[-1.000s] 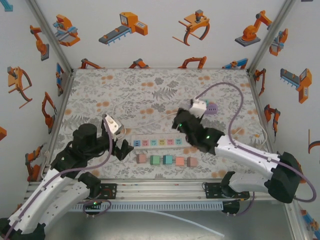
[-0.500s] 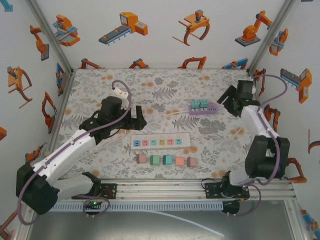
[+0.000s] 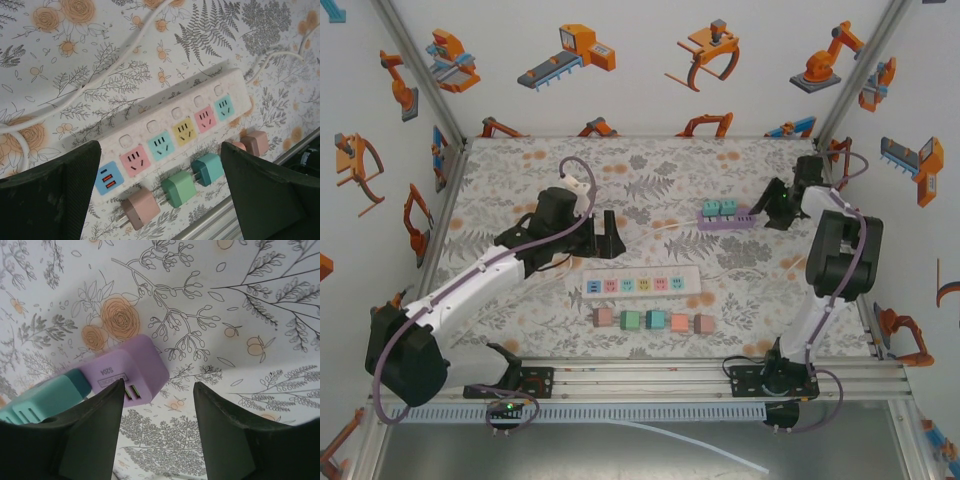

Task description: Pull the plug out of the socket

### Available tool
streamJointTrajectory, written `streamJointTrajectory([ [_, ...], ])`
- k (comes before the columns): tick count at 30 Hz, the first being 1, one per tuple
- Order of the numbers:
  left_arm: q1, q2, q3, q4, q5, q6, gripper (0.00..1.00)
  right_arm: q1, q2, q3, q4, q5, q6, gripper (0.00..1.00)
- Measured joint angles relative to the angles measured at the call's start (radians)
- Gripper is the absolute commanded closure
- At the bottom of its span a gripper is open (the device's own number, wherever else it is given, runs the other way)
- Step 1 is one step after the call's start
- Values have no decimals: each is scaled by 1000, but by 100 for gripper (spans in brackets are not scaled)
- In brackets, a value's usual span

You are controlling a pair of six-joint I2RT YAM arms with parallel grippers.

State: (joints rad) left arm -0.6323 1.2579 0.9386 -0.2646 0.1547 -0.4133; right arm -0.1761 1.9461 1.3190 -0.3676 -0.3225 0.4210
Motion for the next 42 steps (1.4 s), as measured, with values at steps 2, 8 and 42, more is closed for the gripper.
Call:
streamJointTrajectory([
  [2,-3,-17,-7,8,0,0,3,0,10,10,-9,-20,-14,50],
  [8,-3,-41,-23,19,0,3,3,4,26,38,-31,-37,-60,54],
  [42,-9,-142,-122,16,-53,70,3,559,-103,-206,247,-32,38,69],
])
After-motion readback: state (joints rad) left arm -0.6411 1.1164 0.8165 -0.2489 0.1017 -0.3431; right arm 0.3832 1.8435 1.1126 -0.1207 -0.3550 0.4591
